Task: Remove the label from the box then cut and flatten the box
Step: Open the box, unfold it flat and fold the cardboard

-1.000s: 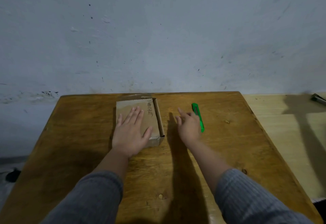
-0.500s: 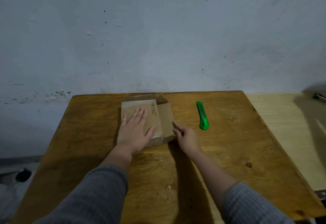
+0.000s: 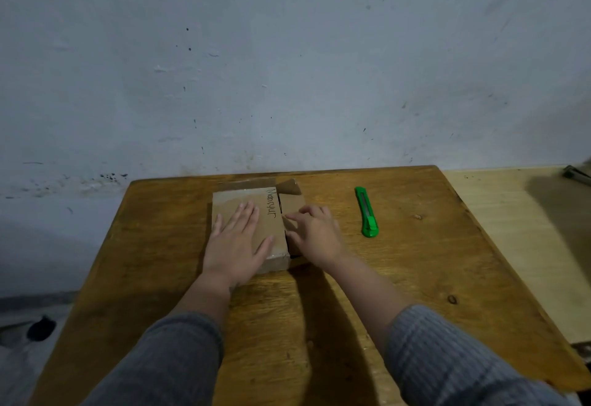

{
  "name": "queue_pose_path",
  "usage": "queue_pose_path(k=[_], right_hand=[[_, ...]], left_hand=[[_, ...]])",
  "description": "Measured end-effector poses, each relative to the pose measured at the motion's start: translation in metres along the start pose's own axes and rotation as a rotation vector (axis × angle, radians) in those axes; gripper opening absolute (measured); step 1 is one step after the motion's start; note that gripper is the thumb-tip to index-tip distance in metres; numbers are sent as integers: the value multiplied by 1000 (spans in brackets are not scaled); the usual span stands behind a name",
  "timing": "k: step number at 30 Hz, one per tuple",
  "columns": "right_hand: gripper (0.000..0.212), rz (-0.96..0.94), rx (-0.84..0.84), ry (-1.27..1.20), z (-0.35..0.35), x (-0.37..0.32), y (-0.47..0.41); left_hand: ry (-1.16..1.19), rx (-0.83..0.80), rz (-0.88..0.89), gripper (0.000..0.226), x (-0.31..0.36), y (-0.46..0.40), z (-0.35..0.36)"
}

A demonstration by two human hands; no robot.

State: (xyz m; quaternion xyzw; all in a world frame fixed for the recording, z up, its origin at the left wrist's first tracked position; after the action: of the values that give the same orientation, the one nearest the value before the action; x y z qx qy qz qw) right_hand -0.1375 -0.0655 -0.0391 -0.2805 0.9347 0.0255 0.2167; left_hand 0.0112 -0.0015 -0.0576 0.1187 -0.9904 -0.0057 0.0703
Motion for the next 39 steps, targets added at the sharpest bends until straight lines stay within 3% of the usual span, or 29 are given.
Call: queue_pose_path(k=[9,14,19,29,34,39], right_hand=[[42,28,-109,23,12,3,-2],[42,93,-13,-59,5,8,2],[45,124,71,111,-14,30,12],[67,134,-218,305,14,78,17],[68,104,-224,324,17,64,-16],[70,79,-182,169,20,53,-54]], left_hand=[[4,18,7,73,-1,-1,-1],[-7,27,4,76,-2,-1,0],[-7,24,-1,83,-2,-1,0],[-8,12,24,78,-1,-1,1],[-8,5,15,77,-1,-2,1],[3,-18,2,80,1,-2,0]])
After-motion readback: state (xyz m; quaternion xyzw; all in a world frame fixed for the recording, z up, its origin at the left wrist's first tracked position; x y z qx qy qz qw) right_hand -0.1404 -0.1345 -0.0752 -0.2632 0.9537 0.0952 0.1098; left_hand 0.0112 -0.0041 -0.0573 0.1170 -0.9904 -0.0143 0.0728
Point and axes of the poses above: each hand's wrist, its own y-axis away from the middle knuckle, its own z-axis out of the palm, x = y × z, the point moved 5 cm from there along -y, towards the middle knuckle, and after that the axes turned 6 degrees about -z, right-handed, at the moved point
